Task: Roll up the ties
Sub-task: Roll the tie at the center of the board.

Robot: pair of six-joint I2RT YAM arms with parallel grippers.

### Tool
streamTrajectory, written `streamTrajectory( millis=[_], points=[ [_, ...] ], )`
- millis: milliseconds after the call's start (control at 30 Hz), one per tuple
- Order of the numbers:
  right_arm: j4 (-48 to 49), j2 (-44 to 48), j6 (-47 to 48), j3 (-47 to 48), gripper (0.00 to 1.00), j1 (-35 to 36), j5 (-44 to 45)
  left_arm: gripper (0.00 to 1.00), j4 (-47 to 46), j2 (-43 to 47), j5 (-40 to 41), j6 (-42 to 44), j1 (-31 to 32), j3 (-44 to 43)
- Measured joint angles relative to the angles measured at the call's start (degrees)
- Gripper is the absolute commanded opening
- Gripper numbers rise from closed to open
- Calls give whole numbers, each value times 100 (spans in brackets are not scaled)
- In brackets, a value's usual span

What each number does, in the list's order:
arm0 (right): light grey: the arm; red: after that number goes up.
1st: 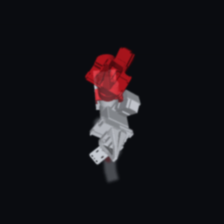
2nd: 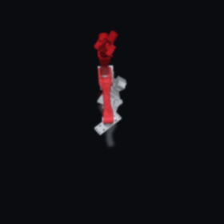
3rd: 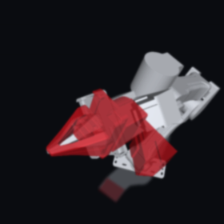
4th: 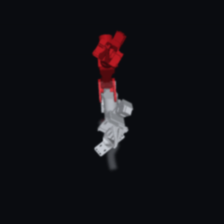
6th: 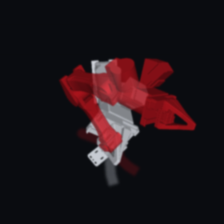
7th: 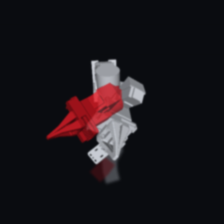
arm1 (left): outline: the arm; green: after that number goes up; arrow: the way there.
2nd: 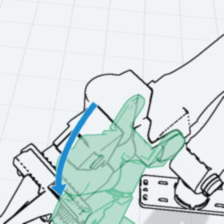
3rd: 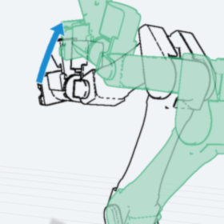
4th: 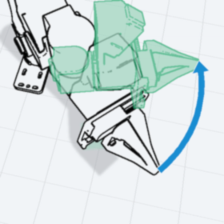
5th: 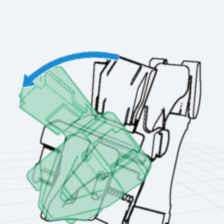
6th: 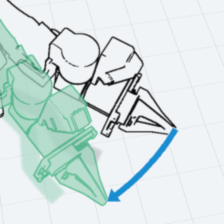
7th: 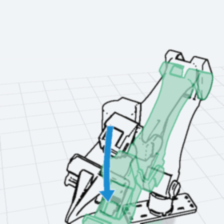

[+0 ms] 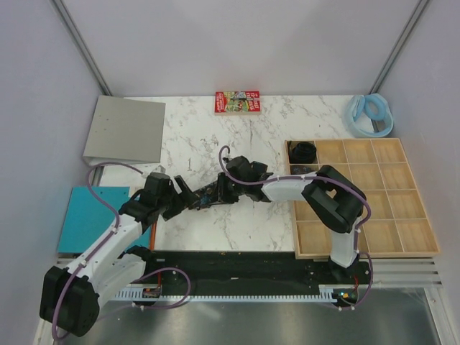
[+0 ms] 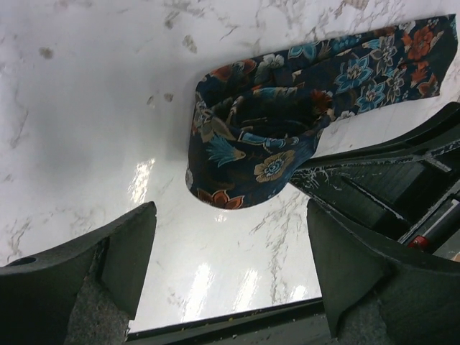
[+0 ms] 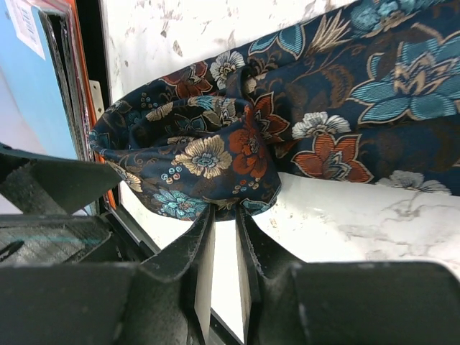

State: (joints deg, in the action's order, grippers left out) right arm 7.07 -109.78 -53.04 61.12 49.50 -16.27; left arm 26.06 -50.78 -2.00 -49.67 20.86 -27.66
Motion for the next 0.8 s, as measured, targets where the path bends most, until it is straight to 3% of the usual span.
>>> streamTrajectory(
  millis=[633,800],
  points=[
    [-472,-275,304,750,26,-321,-343,84,-1814,-1495,9,291,0,256],
    [-535,-356,328,750,26,-323,-348,74,-2168,-1663,-22,289,0,293]
  ],
)
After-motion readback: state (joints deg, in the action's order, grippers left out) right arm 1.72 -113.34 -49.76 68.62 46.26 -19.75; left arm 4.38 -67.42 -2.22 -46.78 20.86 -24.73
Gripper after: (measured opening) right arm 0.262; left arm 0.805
